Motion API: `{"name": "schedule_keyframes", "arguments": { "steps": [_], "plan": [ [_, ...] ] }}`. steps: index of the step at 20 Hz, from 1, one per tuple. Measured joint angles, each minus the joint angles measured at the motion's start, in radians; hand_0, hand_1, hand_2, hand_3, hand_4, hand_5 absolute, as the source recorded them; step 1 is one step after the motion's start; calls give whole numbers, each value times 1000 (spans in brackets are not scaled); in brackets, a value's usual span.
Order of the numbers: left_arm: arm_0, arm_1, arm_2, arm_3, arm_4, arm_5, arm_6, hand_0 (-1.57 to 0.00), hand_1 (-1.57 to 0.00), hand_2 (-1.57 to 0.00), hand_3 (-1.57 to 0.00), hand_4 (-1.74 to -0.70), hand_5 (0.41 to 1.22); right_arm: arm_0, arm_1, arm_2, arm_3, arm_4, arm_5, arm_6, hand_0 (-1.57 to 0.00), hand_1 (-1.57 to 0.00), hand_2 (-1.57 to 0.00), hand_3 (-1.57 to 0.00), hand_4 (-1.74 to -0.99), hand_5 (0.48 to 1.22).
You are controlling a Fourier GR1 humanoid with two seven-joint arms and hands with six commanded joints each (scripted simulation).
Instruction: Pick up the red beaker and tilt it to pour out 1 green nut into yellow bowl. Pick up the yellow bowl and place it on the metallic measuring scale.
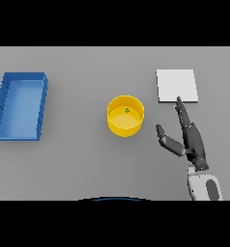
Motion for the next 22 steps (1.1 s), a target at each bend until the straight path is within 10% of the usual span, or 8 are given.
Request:
{"name": "schedule_keyframes", "arguments": {
  "steps": [14, 18, 22],
  "plan": [
    [627, 129, -29, -753, 339, 358, 293, -1571, -1571, -1571, -1383, -1741, 1221, -16, -11, -6, 9, 15, -12, 3, 1, 1, 1, 1, -1186, 687],
    [691, 166, -67, -841, 415, 371, 329, -1571, -1571, -1571, -1366, -1735, 955, -11, 5, 5, 19, 23, -18, -1, 1, 1, 1, 1, -1168, 679],
    [714, 231, -136, -951, 465, 277, 304, -1495, -1380, -1311, -1098, -1155, 740, -21, -7, 2, 13, 26, -17, 17, 1, 1, 1, 1, -1159, 669]
  ]
}}
